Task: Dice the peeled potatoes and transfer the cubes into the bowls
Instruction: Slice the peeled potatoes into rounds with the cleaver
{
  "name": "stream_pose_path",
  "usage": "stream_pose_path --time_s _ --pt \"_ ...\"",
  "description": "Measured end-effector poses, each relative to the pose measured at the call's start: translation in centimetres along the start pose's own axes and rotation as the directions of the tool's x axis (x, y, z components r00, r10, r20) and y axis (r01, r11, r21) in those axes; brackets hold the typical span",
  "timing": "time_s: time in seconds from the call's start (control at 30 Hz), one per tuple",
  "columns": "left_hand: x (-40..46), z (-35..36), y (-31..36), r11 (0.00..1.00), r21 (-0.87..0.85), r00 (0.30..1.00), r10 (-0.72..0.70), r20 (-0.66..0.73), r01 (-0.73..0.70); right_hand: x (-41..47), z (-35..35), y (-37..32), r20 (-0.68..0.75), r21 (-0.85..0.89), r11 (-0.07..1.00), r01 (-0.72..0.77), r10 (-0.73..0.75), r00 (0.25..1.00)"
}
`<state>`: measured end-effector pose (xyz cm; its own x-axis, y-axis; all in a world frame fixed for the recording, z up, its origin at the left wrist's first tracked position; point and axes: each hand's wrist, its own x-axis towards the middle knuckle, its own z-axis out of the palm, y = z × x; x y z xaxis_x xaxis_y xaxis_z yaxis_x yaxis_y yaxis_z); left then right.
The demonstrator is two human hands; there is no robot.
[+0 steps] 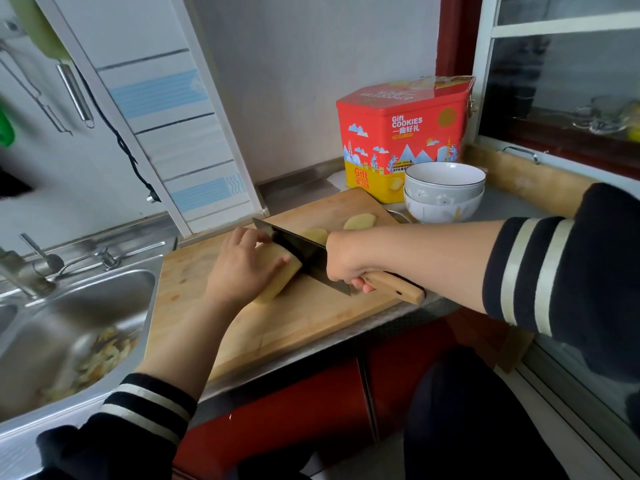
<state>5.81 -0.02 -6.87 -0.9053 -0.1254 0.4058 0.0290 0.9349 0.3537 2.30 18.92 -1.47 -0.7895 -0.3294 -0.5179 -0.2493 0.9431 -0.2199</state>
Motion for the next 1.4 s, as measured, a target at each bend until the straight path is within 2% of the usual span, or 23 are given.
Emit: stream_pose_path --time_s 0.07,0.13,0.23,0.47,0.63,0.87,0.93,1.0,1.07,1.1,1.17,1.2,1.23,1.27,1.33,1.4 --pt "-0.4 0.0 0.2 0.997 0.052 0.993 -0.068 0.098 0.064 0.3 -0.1 0.4 0.024 0.091 0.996 -0.006 0.004 1.000" --pt "-0.7 0.2 0.4 0.993 0.100 0.989 -0.081 0.122 0.069 0.4 -0.6 1.5 -0.040 0.225 0.973 0.043 -0.035 0.999" --pt "-0.1 0.1 0.2 0.985 0.124 0.971 -0.142 0.193 0.119 0.5 -1.8 3.7 -0.107 0.310 0.942 0.127 -0.098 0.989" --pt "0.0 -0.2 -0.1 0.988 0.124 0.966 -0.118 0.230 0.091 2.3 -4.0 6.9 -0.112 0.228 0.954 0.195 -0.173 0.979" --pt "0.0 -0.4 0.1 0.988 0.115 0.963 -0.124 0.239 0.099 4.5 -4.5 6.7 -0.208 0.209 0.943 0.260 -0.217 0.954" --pt "0.2 -1.0 -0.4 0.987 0.111 0.950 -0.139 0.279 0.112 5.7 -4.6 6.1 -0.373 -0.082 0.962 0.261 -0.273 0.887" --pt "0.3 -1.4 -0.6 0.985 0.125 0.939 -0.151 0.310 0.117 5.5 -4.2 6.3 -0.415 -0.217 0.946 0.239 -0.311 0.855" --pt "0.3 -2.0 -0.9 0.988 0.046 0.925 -0.152 0.347 0.145 5.2 -3.7 6.8 -0.450 -0.314 0.923 0.220 -0.349 0.822" --pt "0.4 -2.6 -1.1 0.953 -0.224 0.958 -0.147 0.247 0.204 4.6 -3.3 7.7 -0.471 -0.363 0.910 0.202 -0.366 0.803" --pt "0.6 -3.0 -1.0 0.914 -0.354 0.979 -0.168 0.118 0.199 4.3 -3.0 8.2 -0.488 -0.395 0.900 0.184 -0.376 0.788" --pt "1.6 -4.0 -0.5 0.890 -0.437 0.965 -0.217 -0.151 0.132 3.6 -2.4 9.3 -0.540 -0.471 0.870 0.145 -0.414 0.733" --pt "2.3 -4.5 0.0 0.895 -0.435 0.953 -0.213 -0.213 0.103 3.2 -2.0 9.8 -0.566 -0.497 0.858 0.126 -0.431 0.703" --pt "3.1 -4.9 0.6 0.901 -0.427 0.961 -0.182 -0.210 0.077 2.9 -1.6 10.2 -0.583 -0.517 0.849 0.108 -0.442 0.682" --pt "3.8 -5.0 1.5 0.914 -0.403 0.980 -0.124 -0.155 0.052 2.5 -1.2 10.5 -0.591 -0.534 0.841 0.092 -0.448 0.671" --pt "5.1 -4.4 3.4 0.954 -0.301 0.997 0.011 0.072 0.011 2.1 -0.3 10.8 -0.589 -0.566 0.822 0.062 -0.456 0.667" --pt "6.0 -3.1 5.2 0.987 -0.138 0.937 0.119 0.327 -0.078 2.0 0.5 11.1 -0.589 -0.590 0.807 0.036 -0.460 0.664"
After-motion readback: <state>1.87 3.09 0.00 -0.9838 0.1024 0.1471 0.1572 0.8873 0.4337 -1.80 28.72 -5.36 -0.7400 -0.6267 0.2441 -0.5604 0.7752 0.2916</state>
